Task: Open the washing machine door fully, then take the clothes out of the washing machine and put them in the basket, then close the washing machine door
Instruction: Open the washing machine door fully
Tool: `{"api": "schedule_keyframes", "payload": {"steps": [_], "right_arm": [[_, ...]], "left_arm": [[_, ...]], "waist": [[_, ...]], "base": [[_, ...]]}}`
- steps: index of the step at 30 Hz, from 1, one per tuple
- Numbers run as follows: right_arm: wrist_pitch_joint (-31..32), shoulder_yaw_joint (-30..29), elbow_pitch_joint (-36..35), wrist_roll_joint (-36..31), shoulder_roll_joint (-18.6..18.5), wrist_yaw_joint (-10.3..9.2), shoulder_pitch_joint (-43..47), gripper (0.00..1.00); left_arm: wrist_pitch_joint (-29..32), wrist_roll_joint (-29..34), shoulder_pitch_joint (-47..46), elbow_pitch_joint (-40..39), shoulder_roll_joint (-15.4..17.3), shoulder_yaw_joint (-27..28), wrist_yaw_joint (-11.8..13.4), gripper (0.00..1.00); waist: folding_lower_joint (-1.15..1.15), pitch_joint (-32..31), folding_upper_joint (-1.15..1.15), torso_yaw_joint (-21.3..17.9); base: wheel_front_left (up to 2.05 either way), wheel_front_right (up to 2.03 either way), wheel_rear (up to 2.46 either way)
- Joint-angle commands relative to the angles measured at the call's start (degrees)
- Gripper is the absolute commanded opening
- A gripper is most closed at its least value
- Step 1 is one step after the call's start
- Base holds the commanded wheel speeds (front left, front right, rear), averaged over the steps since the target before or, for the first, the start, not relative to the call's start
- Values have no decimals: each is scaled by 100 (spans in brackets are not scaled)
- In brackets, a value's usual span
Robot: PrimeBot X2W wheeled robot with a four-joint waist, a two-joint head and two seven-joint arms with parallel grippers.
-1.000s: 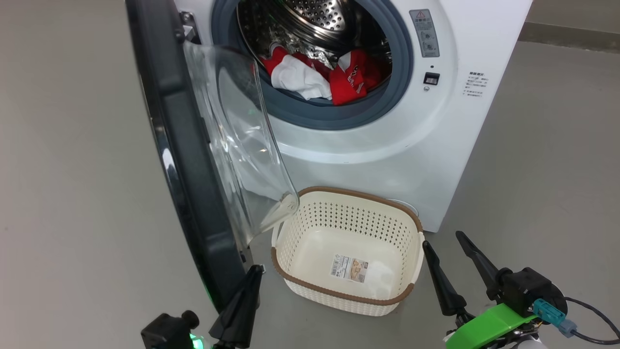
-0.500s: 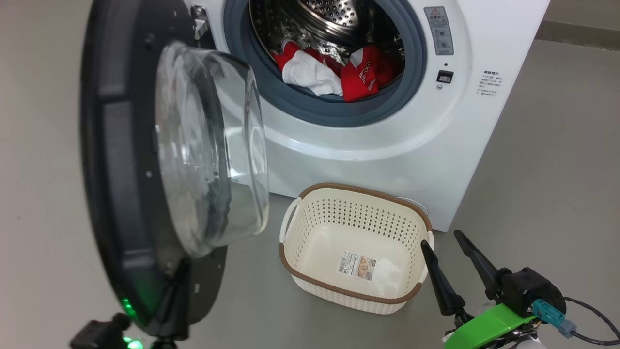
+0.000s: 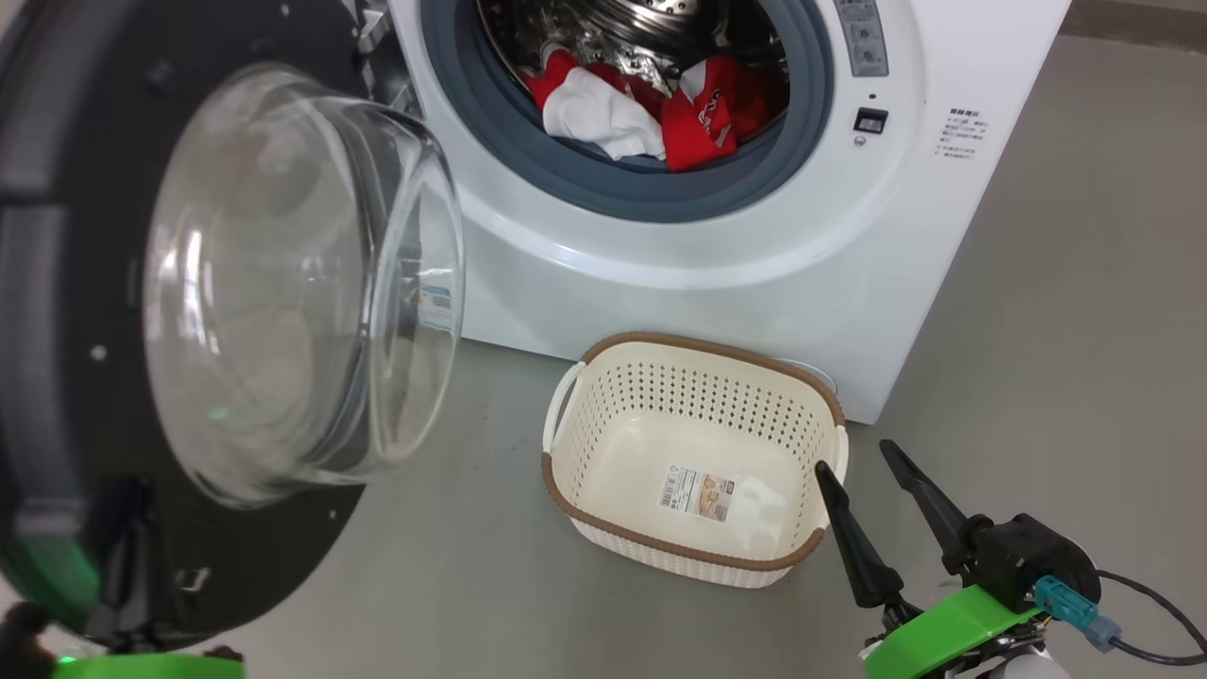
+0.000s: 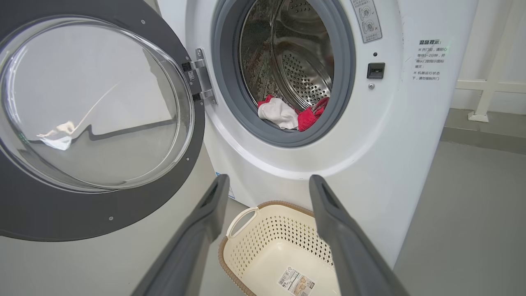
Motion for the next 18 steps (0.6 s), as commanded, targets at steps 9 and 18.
{"api": "schedule_keyframes", "payload": {"steps": [9, 18], "right_arm": [[-52, 106, -168, -123, -74, 28, -313, 100], [-52, 93, -189, -147, -105, 28, -415, 100]], "left_arm": [[-35, 234, -692, 314, 491, 1037, 60, 0], [-35, 391, -1207, 919, 855, 1634, 60, 0]], "waist": [[0, 231, 0, -72], [0, 449, 0, -160]], "base": [[0, 0, 0], [0, 0, 0]]}}
